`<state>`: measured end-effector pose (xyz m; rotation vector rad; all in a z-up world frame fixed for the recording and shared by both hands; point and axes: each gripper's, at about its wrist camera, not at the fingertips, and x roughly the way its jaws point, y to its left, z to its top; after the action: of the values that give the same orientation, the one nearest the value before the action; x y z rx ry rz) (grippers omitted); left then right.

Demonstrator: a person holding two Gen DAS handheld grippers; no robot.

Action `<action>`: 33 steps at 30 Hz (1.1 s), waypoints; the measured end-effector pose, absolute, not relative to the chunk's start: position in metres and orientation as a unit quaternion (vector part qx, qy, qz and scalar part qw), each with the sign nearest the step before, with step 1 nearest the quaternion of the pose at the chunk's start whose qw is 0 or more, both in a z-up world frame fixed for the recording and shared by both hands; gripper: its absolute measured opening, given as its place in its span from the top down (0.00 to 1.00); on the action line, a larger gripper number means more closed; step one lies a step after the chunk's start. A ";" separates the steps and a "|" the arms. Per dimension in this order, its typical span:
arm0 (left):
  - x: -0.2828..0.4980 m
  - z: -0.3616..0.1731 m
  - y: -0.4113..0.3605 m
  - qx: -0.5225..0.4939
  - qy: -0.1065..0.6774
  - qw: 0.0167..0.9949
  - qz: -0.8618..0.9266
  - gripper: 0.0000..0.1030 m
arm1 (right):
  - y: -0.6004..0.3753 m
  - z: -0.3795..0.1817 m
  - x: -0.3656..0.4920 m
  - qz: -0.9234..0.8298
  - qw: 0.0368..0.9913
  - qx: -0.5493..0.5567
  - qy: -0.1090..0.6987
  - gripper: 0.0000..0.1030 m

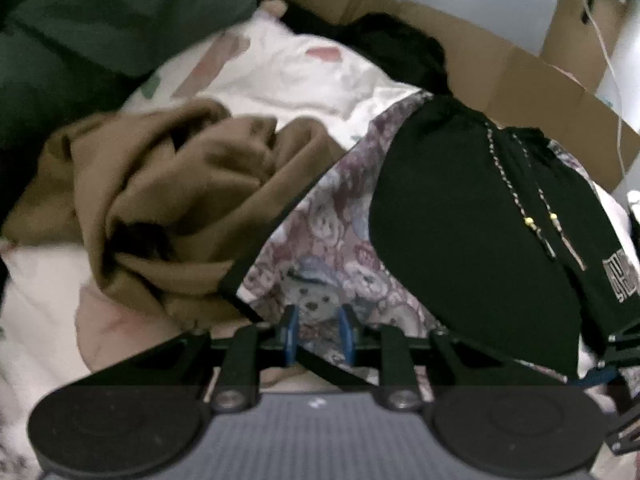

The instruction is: Fold clothes

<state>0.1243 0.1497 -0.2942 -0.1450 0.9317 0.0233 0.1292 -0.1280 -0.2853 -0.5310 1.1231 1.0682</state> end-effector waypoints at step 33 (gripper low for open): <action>0.119 -0.294 0.196 -0.142 0.418 0.895 0.070 0.98 | -0.135 -0.268 0.119 0.544 0.639 -0.234 0.491 0.71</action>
<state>0.1188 0.1962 -0.2936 -0.2953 0.8664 0.1454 0.1193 -0.1353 -0.2682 -0.5335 1.1206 1.2407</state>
